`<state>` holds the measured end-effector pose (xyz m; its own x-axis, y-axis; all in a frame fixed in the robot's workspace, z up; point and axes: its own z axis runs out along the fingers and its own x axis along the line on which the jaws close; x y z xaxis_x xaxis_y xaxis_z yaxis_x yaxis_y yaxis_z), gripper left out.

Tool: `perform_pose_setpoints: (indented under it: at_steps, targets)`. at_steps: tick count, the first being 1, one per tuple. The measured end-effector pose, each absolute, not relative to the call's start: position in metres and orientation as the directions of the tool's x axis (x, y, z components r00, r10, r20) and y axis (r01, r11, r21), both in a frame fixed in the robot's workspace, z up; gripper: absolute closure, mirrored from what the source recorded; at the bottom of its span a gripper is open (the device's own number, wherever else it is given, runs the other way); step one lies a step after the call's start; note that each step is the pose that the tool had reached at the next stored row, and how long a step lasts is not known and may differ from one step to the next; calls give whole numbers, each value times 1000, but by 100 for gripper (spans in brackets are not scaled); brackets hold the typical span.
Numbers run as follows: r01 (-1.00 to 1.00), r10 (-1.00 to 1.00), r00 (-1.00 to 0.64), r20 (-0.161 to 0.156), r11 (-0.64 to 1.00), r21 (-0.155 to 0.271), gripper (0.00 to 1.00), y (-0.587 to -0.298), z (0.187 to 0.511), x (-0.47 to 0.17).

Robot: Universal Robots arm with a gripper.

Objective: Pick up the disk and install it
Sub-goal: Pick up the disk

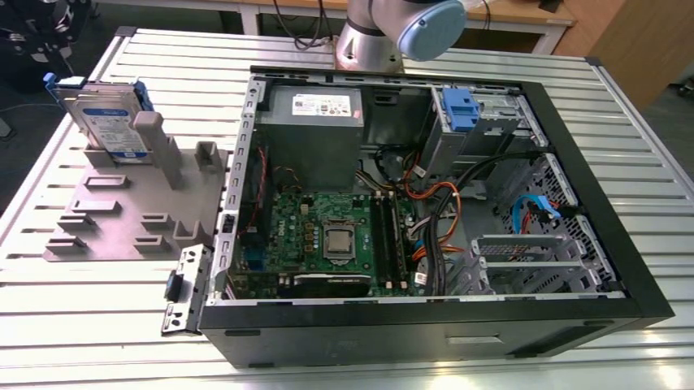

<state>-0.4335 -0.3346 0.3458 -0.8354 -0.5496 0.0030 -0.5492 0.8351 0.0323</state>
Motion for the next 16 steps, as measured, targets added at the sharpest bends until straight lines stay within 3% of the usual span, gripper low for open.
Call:
perform_pose_setpoints:
  at_steps: [3, 5, 6, 8, 11, 12, 16]
  targets:
    - [-593, -593, -805, 3, 805, 32, 89, -335, 345, -434]
    - [-618, -618, -786, 3, 786, 32, 77, -335, 345, -434]
    - [-628, -629, -778, 3, 777, 32, 77, -335, 345, -434]
    - [-649, -650, -760, 3, 760, 32, 65, -335, 345, -434]
    - [-681, -682, -732, 3, 731, 32, 59, -335, 344, -434]
    - [-691, -692, -722, 3, 722, 32, 53, -335, 344, -434]
    - [-729, -730, -684, 3, 683, 32, 53, -335, 344, -434]
